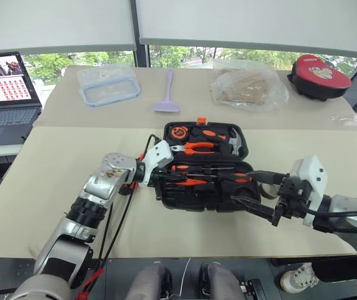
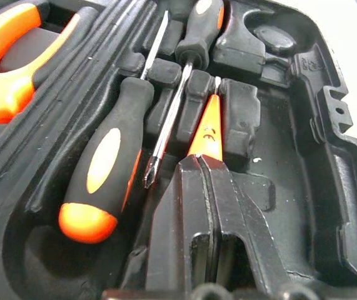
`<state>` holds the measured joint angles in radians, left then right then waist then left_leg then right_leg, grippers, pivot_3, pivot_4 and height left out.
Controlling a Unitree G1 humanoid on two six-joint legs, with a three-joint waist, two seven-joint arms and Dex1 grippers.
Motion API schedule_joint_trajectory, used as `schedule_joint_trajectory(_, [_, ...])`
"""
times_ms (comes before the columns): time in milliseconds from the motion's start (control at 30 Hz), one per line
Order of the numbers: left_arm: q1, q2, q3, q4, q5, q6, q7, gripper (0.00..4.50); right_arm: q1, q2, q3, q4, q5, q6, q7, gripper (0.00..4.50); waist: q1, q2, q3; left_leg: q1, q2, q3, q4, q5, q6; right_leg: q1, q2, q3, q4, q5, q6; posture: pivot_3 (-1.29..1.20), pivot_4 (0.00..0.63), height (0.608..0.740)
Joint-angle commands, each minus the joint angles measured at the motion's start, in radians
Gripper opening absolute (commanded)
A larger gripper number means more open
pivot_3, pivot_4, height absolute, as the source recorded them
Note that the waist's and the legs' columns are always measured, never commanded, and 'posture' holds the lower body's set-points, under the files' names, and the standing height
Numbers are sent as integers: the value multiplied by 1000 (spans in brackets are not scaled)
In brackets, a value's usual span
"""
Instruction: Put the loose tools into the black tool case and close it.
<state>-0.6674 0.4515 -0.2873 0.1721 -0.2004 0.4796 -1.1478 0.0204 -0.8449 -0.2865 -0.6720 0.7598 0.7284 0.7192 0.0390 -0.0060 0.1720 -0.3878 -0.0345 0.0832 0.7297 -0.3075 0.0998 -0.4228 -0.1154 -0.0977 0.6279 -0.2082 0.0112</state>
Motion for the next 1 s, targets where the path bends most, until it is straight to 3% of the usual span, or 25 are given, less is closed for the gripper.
schedule_joint_trajectory(33, [0,43,93,-85,-54,39,17,26,-23,-16,-11,-2,3,-18,22,4500,-1,0,0,0,0,0,0,0,0,0,0,0,0,0,0,0,150,728])
schedule_joint_trajectory(67, [3,65,124,-111,-69,74,28,26,-29,-24,-16,2,11,-16,36,4500,-2,0,0,0,0,0,0,0,0,0,0,0,0,0,0,0,150,728])
schedule_joint_trajectory(100, [13,97,165,-144,-90,116,38,522,-39,-35,-22,8,21,-14,54,4500,-3,0,0,0,0,0,0,0,0,-1,0,0,0,0,0,0,150,728])
schedule_joint_trajectory(167, [54,178,250,-222,-128,206,58,993,-67,-57,-34,28,51,-4,94,4500,-12,0,0,0,1,0,0,0,0,-1,1,0,0,0,0,0,150,728])
schedule_joint_trajectory(367, [333,439,475,-376,-123,365,130,3238,-170,-99,8,105,53,-21,182,4500,-33,0,1,2,1,0,-5,0,0,0,1,0,-2,0,0,0,150,728])
schedule_joint_trajectory(467, [424,501,549,-441,-153,452,158,4400,-201,-103,47,125,24,-34,212,4500,-25,-1,2,2,1,0,-5,-1,-2,0,1,0,-2,-1,0,0,150,728])
schedule_joint_trajectory(567, [460,532,563,-498,-169,518,186,4400,-214,-106,75,134,-7,-49,232,4500,-4,-1,2,2,0,-1,-5,-5,-9,0,-1,-1,-3,-1,0,0,150,728])
schedule_joint_trajectory(733, [316,468,468,-572,-224,675,285,4400,-222,-98,98,126,-23,-50,238,4500,7,-1,2,2,-3,-1,-5,-5,-9,1,-4,-1,-2,1,2,0,150,728])
schedule_joint_trajectory(833, [261,439,373,-591,-232,729,319,4400,-203,-103,136,117,-99,-91,230,4500,1,-1,2,2,-4,0,-4,-5,-9,1,-2,1,-1,1,2,0,150,728])
schedule_joint_trajectory(1000, [155,371,168,-464,-131,730,436,4400,-167,-66,157,76,-120,-102,207,4500,-4,-1,2,3,-2,0,-6,-1,-8,1,3,1,-1,0,2,0,150,728])
